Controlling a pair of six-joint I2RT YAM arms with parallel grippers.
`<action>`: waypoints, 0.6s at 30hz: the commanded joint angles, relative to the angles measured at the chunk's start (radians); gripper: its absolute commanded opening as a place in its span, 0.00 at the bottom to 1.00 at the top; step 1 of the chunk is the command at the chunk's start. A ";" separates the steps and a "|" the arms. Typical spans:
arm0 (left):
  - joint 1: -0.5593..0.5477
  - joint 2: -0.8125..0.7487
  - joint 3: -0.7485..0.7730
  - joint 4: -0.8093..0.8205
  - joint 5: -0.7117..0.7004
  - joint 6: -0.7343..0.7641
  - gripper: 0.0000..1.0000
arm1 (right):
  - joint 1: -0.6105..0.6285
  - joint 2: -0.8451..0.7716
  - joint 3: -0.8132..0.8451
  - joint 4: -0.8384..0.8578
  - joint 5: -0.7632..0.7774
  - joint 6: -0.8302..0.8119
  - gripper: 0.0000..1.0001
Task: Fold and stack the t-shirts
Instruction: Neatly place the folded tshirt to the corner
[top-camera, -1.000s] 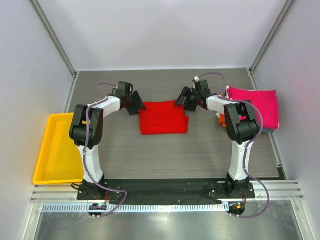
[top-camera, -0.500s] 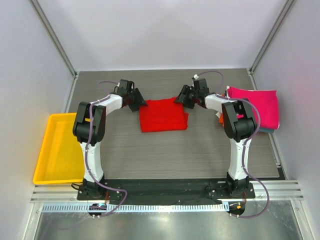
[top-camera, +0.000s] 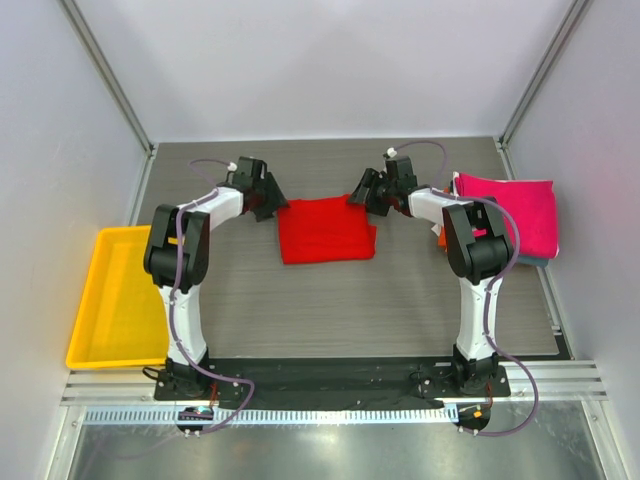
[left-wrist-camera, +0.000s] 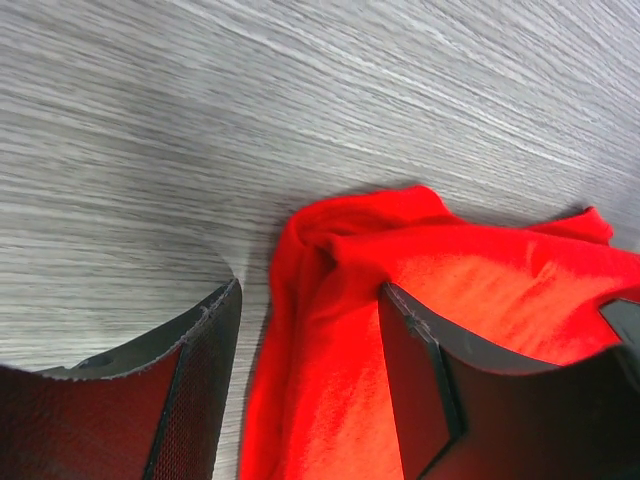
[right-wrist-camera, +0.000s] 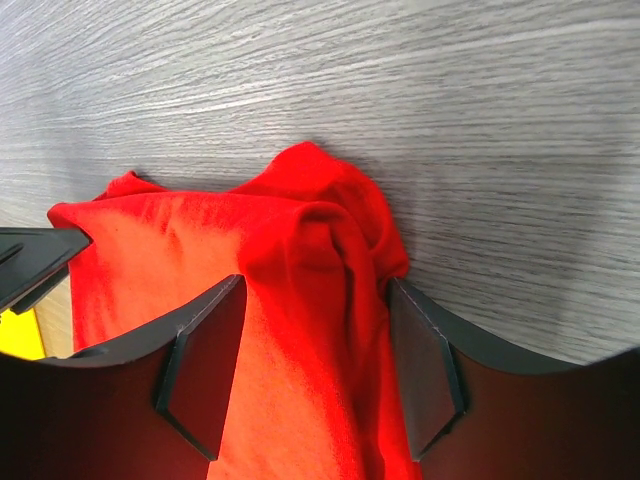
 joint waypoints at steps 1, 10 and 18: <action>0.015 0.016 0.016 -0.057 -0.032 0.036 0.59 | -0.002 0.016 0.005 -0.043 0.062 -0.022 0.64; 0.007 0.079 0.030 0.011 0.091 0.019 0.52 | 0.001 0.048 0.032 -0.043 0.020 -0.014 0.63; 0.006 0.123 0.074 -0.003 0.044 -0.008 0.17 | 0.015 0.094 0.071 -0.043 0.022 -0.002 0.42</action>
